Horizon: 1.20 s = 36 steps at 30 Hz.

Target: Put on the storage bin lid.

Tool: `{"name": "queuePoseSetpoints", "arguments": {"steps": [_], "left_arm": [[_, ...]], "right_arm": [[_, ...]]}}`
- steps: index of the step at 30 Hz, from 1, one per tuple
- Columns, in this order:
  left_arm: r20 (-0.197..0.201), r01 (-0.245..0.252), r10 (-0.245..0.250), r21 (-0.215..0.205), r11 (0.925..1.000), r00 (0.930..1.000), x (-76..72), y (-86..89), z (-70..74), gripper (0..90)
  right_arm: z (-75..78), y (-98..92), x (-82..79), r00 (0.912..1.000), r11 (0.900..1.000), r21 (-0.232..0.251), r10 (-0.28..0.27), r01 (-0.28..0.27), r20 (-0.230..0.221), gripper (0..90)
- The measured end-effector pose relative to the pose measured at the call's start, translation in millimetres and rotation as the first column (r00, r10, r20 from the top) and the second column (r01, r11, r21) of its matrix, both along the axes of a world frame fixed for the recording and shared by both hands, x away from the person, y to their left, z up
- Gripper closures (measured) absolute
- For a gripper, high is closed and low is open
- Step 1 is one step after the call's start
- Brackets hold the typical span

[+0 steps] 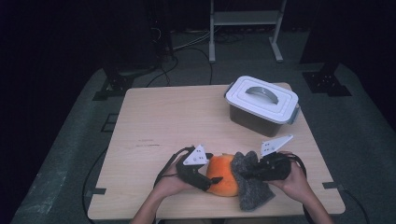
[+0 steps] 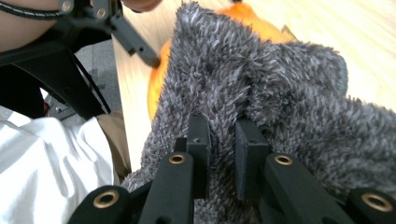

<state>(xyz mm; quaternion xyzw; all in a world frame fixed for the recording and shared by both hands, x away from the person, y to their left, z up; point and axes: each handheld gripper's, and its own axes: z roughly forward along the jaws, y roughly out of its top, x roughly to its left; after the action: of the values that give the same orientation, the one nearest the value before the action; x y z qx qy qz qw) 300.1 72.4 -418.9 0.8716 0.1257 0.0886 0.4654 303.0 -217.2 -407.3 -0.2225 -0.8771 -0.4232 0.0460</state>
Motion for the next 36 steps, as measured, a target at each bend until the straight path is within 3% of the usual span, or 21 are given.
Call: {"name": "queuePoseSetpoints", "arguments": {"steps": [3,6,9,13,15,18,19,20,22,25,27,29,30,32,36], "left_arm": [[0.002,0.002,-0.002,0.008,1.0,1.0,-2.6,-3.5,-0.3,21.6],[0.009,0.019,-0.019,0.006,0.9998,0.9998,-5.5,-5.9,0.4,22.0],[0.015,0.023,-0.023,0.017,0.9996,0.9996,-6.0,-5.5,1.8,20.5],[0.018,0.011,-0.011,0.018,0.9998,0.9998,-3.1,-5.3,4.6,8.3],[0.004,0.003,-0.003,0.016,0.9999,1.0,-1.5,-7.6,2.6,2.8],[-0.072,0.007,-0.007,0.008,0.9999,0.9974,2.3,-10.1,-3.8,1.7],[-0.086,0.019,-0.019,-0.002,0.9998,0.9961,2.3,-10.0,-5.0,3.2],[-0.088,0.044,-0.045,-0.015,0.9989,0.9951,0.6,-9.2,-5.4,10.8],[-0.051,0.04,-0.04,0.003,0.9992,0.9979,-2.4,-9.8,-4.5,21.2],[0.026,0.036,-0.036,-0.004,0.9993,0.999,-6.1,-8.5,0.0,31.5],[0.071,0.023,-0.022,-0.01,0.9997,0.9973,-7.3,-7.5,3.5,33.0],[0.135,0.018,-0.017,-0.007,0.9998,0.9908,-9.6,-5.7,5.6,33.7],[0.135,0.019,-0.018,-0.01,0.9998,0.9907,-9.8,-5.0,6.1,33.6],[0.117,0.028,-0.027,-0.003,0.9996,0.9928,-9.1,-5.0,5.9,31.2],[0.013,0.023,-0.023,-0.036,0.9991,0.9997,-4.3,-9.3,5.8,13.8]], "right_arm": [[7.7,0.5,-2.0,0.9999,1.0,-0.001,-0.003,0.003,0.011,78.2],[19.0,5.9,-4.4,0.9992,0.998,0.063,0.006,-0.008,0.04,78.2],[17.5,14.5,-4.5,0.998,1.0,0.024,0.005,-0.006,0.063,78.1],[7.8,14.1,-3.6,0.9991,0.999,0.012,0.037,-0.038,0.022,78.1],[6.5,13.4,-5.6,0.9976,0.998,-0.006,0.066,-0.066,0.021,78.1],[6.0,11.9,-6.5,0.9964,0.996,-0.013,0.084,-0.084,0.01,78.1],[6.0,11.6,-6.5,0.9964,0.996,-0.01,0.085,-0.085,0.009,78.1],[6.9,11.6,-6.6,0.9968,0.997,-0.011,0.08,-0.079,0.01,78.1],[11.8,11.2,-7.4,0.9975,0.998,0.0,0.065,-0.065,0.028,78.0],[20.3,8.5,-7.0,0.9983,0.998,0.061,0.024,-0.027,0.053,78.0],[22.9,8.0,-6.2,0.9971,0.998,0.065,-0.004,-0.001,0.076,78.0],[23.2,8.0,-5.5,0.9963,0.997,0.069,-0.027,0.022,0.081,78.0],[22.4,7.7,-4.8,0.996,0.997,0.073,-0.035,0.029,0.082,78.0],[19.2,6.9,-2.7,0.9977,0.997,0.07,-0.03,0.026,0.061,77.9],[11.3,15.4,-3.5,0.9991,0.999,0.024,0.041,-0.041,0.01,77.6]]}}
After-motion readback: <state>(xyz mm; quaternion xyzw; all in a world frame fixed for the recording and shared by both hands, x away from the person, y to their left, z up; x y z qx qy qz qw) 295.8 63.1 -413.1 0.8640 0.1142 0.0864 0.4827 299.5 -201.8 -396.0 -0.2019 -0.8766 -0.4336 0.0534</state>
